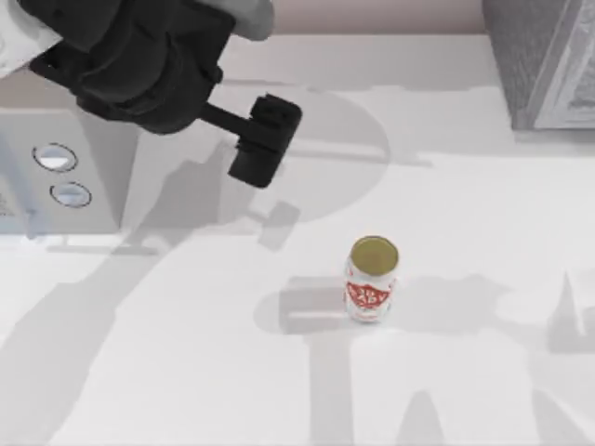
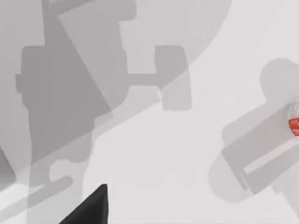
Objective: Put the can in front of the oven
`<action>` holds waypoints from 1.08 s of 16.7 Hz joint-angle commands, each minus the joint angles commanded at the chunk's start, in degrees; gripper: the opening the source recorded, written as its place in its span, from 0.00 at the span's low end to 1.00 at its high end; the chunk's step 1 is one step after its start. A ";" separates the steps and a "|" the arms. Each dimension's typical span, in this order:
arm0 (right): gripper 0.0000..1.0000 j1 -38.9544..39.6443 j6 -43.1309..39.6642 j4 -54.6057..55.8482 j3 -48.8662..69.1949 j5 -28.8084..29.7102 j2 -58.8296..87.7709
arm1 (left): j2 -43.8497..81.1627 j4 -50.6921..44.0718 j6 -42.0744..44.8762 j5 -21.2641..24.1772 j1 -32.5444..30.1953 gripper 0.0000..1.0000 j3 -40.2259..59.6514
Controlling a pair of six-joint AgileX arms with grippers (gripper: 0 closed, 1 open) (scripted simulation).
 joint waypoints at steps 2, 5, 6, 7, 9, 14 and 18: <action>1.00 0.00 0.00 0.00 0.00 0.00 0.00 | 10.63 -6.58 -0.22 0.03 -3.77 1.00 10.25; 1.00 0.00 0.00 0.00 0.00 0.00 0.00 | 24.82 -15.35 -0.54 0.05 -8.76 1.00 23.97; 1.00 0.00 0.00 0.00 0.00 0.00 0.00 | 28.96 -17.91 -0.64 0.05 -10.20 1.00 27.99; 1.00 0.00 0.00 0.00 0.00 0.00 0.00 | 32.69 -20.20 -0.73 0.05 -11.50 1.00 31.59; 1.00 0.00 0.00 0.00 0.00 0.00 0.00 | 38.86 -24.00 -0.89 0.05 -13.64 1.00 37.57; 1.00 0.00 0.00 0.00 0.00 0.00 0.00 | 45.40 -28.01 -1.06 0.03 -15.89 1.00 43.91; 1.00 0.00 0.00 0.00 0.00 0.00 0.00 | 45.35 -27.90 -1.05 0.05 -15.61 1.00 43.78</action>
